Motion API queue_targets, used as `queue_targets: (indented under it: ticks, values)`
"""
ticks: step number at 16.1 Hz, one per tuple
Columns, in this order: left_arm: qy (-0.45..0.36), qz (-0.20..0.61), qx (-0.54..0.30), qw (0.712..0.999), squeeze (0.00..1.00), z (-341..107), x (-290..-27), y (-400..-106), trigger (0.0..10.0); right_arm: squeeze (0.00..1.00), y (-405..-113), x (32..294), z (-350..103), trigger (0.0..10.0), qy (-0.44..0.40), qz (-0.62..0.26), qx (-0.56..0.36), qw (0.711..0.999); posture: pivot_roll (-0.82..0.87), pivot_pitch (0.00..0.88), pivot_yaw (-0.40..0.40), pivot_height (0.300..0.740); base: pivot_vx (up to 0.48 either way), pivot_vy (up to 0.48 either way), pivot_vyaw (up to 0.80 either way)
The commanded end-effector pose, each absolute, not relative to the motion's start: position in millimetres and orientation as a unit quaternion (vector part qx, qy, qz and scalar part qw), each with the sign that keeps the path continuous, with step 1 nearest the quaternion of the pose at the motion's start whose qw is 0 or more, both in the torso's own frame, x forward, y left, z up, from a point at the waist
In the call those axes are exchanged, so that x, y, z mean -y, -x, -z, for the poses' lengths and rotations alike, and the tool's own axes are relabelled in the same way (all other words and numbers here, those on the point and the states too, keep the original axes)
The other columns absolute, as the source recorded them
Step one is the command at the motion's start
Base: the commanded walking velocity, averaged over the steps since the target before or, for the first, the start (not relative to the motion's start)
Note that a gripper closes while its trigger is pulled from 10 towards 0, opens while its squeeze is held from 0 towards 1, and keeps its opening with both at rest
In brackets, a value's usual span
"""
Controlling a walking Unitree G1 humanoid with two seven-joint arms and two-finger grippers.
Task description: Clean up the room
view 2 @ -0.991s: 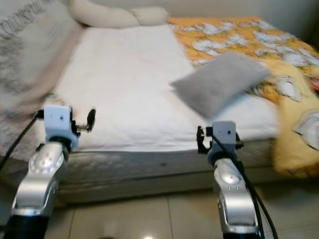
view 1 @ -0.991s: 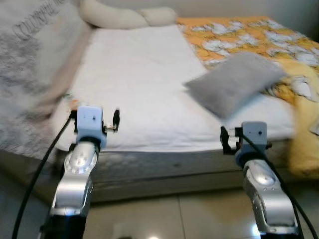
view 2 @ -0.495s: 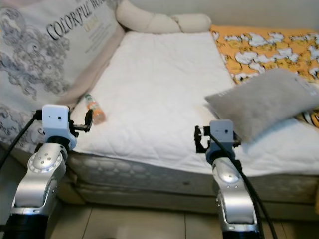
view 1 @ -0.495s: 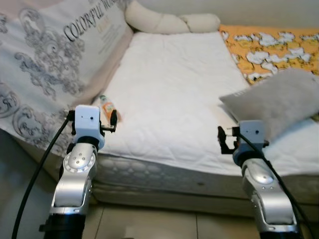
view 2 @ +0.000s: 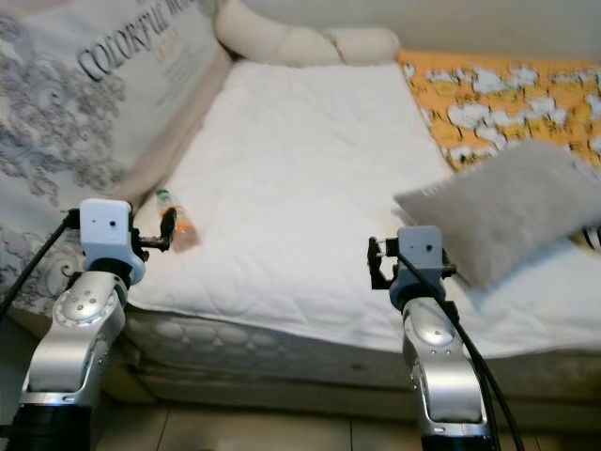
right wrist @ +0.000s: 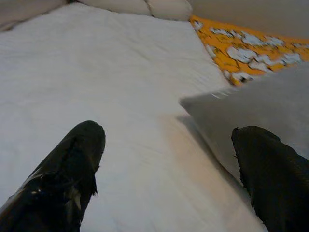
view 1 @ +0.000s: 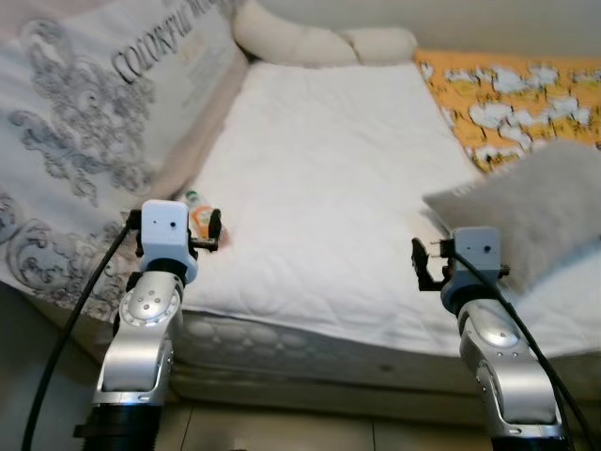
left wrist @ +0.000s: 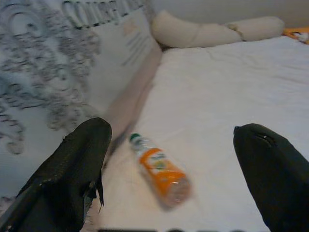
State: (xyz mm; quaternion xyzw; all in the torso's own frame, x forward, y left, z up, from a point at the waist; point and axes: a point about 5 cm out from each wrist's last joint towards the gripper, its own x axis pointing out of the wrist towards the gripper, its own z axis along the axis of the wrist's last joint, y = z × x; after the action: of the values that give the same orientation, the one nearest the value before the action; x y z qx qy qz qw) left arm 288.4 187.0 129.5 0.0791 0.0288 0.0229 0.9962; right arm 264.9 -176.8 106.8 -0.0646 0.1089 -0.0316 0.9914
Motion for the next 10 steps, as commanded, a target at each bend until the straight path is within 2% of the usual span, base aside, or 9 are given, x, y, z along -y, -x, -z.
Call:
queue_targets:
  ticks: [1,10]
  values:
    - [-0.083,-0.034,-0.032,0.995,0.0,-130.2,-195.2,-288.0,10.0,0.0,-266.8,169.6,-110.2,10.0,0.058,0.019,-0.1,0.993,-0.05,0.0,0.004,0.74,0.33,0.0,0.0]
    - [-0.084,-0.029,-0.034,0.995,0.0,-127.8,-193.0,-287.4,10.0,0.0,-265.8,171.1,-109.2,10.0,0.064,0.017,-0.102,0.993,-0.06,0.0,0.006,0.74,0.328,0.0,0.0]
